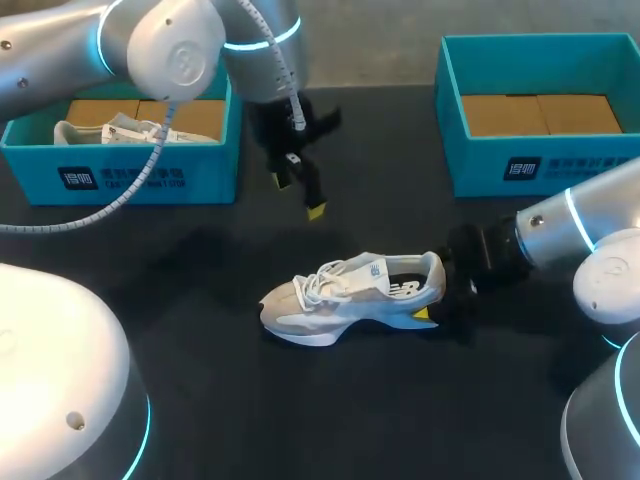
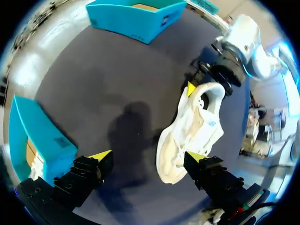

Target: Take the shoe out of the shoebox, open the shoe tongue, remove and reinsert the insole, then place the shoe into the shoebox

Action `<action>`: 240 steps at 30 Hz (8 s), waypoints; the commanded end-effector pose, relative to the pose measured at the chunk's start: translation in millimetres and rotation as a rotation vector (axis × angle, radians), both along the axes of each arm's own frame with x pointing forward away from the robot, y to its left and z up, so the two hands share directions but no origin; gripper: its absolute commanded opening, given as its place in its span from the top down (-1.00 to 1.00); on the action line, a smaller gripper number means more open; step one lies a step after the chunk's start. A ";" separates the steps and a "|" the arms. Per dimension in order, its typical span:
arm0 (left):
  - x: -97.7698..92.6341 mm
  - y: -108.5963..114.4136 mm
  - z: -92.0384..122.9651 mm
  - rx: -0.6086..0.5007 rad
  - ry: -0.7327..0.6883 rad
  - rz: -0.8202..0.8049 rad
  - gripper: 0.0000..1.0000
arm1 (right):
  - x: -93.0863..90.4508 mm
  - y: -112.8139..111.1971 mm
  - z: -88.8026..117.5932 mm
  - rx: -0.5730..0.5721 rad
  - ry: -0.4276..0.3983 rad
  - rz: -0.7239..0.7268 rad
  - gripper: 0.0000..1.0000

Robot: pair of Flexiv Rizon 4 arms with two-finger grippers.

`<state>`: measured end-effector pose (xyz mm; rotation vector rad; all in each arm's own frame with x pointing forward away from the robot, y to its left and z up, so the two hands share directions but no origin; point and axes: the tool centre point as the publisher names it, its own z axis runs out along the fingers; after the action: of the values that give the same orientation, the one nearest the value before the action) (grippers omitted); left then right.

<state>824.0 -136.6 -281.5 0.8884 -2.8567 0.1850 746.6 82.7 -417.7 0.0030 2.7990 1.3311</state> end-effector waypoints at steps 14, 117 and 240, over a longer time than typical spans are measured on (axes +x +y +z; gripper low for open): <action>-15.6 -14.3 -6.4 0.099 0.051 0.478 -1.00 | -0.1 2.0 -0.8 -0.003 -0.001 -0.001 1.00; -112.8 -38.6 -45.4 0.437 -0.062 0.895 -0.75 | -0.1 2.0 -0.8 -0.003 -0.001 -0.001 1.00; -27.5 -34.0 30.9 -0.139 -0.213 -0.540 -1.00 | -0.1 2.0 -0.8 -0.003 -0.001 -0.001 1.00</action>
<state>790.9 -167.5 -251.1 0.7854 -2.9910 0.3343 746.6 83.0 -417.8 0.0031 2.7988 1.3311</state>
